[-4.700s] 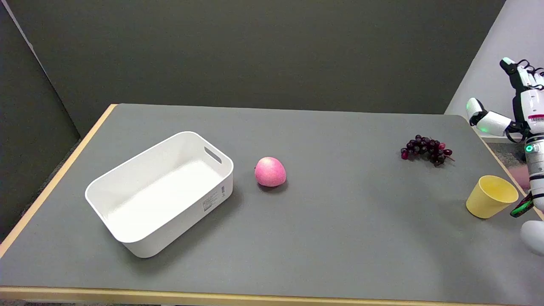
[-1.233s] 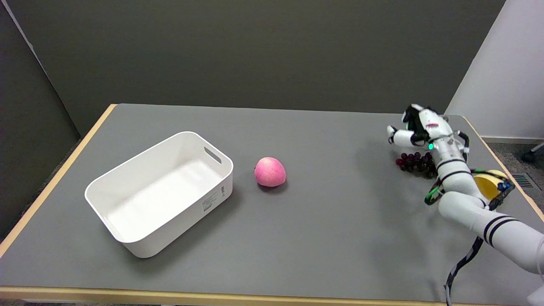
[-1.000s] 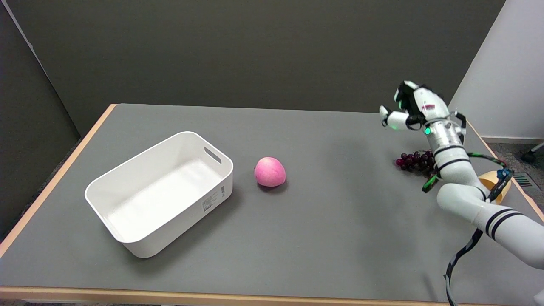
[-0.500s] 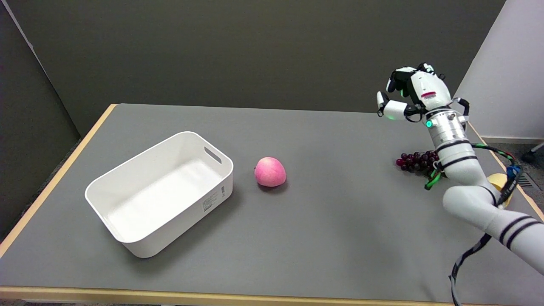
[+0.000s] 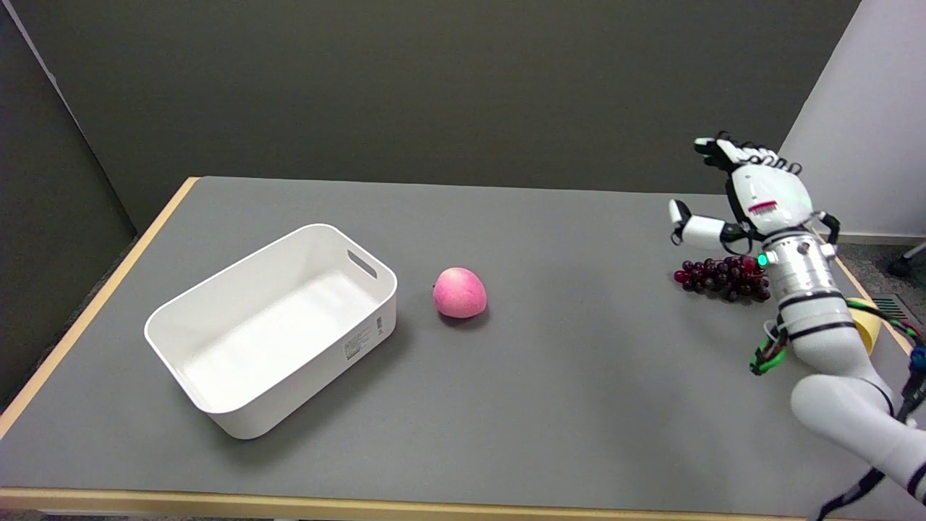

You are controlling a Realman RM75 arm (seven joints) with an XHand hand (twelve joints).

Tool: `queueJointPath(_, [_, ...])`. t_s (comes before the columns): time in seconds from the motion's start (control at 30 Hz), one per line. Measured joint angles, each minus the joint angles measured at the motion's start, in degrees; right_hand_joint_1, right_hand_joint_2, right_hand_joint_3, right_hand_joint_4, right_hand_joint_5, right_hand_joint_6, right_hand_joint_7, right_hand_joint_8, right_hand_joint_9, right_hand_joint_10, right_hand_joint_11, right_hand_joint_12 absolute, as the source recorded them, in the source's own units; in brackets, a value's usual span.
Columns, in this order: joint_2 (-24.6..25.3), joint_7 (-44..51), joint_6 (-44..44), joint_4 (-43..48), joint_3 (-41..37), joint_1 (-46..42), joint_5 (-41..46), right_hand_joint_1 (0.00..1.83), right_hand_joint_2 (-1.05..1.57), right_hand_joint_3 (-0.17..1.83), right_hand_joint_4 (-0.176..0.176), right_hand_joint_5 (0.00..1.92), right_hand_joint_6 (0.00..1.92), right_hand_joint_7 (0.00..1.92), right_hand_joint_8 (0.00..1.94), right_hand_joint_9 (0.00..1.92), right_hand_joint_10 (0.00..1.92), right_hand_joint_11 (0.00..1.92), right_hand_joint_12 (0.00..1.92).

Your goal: Pick up grapes.

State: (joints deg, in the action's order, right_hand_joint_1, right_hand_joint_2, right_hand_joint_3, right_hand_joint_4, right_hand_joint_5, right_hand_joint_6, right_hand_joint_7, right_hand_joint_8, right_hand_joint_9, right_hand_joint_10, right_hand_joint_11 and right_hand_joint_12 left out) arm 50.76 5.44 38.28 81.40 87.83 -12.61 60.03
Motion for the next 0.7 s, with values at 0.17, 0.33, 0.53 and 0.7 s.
queueJointPath(0.17, [0.6, 3.9, 0.1, 1.5, -1.5, -3.2, 2.8, 0.72, 0.62, 0.92, 0.007, 0.24, 0.44, 0.37, 0.41, 0.22, 0.79, 0.15, 1.33])
queueJointPath(0.33, [1.0, 7.1, -0.7, 2.1, -2.4, -5.2, 5.6, 0.73, 0.62, 0.93, 0.009, 0.24, 0.43, 0.36, 0.4, 0.21, 0.77, 0.13, 1.3])
queueJointPath(0.53, [1.0, 9.4, -2.1, 1.5, -2.8, -6.4, 8.1, 0.69, 0.6, 0.98, 0.009, 0.22, 0.46, 0.31, 0.42, 0.19, 0.74, 0.12, 1.27])
queueJointPath(0.7, [1.0, 10.6, -3.0, 0.0, -2.7, -6.8, 10.1, 0.68, 0.6, 0.98, 0.007, 0.22, 0.46, 0.28, 0.4, 0.16, 0.72, 0.11, 1.24])
